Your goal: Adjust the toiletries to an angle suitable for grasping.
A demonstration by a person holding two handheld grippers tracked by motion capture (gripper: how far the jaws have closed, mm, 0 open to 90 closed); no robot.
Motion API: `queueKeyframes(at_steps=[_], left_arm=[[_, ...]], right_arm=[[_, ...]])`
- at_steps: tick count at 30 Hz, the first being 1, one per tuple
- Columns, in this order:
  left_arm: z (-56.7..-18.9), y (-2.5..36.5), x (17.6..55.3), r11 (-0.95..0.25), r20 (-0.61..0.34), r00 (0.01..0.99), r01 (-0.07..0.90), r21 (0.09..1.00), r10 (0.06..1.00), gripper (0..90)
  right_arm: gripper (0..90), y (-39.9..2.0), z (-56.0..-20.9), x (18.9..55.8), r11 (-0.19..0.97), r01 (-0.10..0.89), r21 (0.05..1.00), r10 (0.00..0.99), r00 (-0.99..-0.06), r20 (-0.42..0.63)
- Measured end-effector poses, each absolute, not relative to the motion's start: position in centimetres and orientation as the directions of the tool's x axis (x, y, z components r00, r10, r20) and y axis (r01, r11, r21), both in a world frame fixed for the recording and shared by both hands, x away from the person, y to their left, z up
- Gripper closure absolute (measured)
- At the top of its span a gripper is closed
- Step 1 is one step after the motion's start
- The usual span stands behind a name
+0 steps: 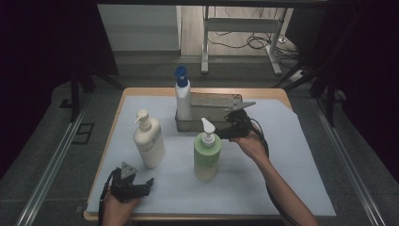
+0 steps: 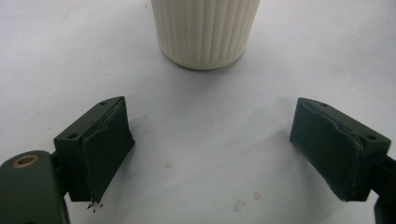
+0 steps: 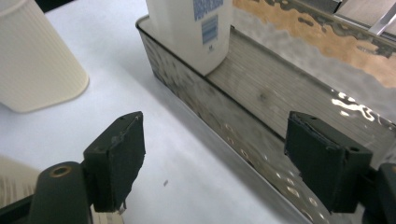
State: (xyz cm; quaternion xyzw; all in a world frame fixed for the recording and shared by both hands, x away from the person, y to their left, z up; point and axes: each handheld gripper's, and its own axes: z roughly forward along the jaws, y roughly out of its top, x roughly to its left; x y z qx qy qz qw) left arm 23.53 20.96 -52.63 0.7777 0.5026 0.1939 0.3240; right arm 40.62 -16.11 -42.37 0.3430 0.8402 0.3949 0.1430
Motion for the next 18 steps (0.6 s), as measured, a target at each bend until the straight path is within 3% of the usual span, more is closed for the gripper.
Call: queueKeyframes(at_steps=[18], left_arm=[[-52.6,21.0,23.5,-0.284,-0.024,0.419,0.656,0.7,0.908,12.1]], right_arm=[[14.4,-18.9,-43.3,37.6,0.474,0.459,0.751,0.679,-0.734,0.019]])
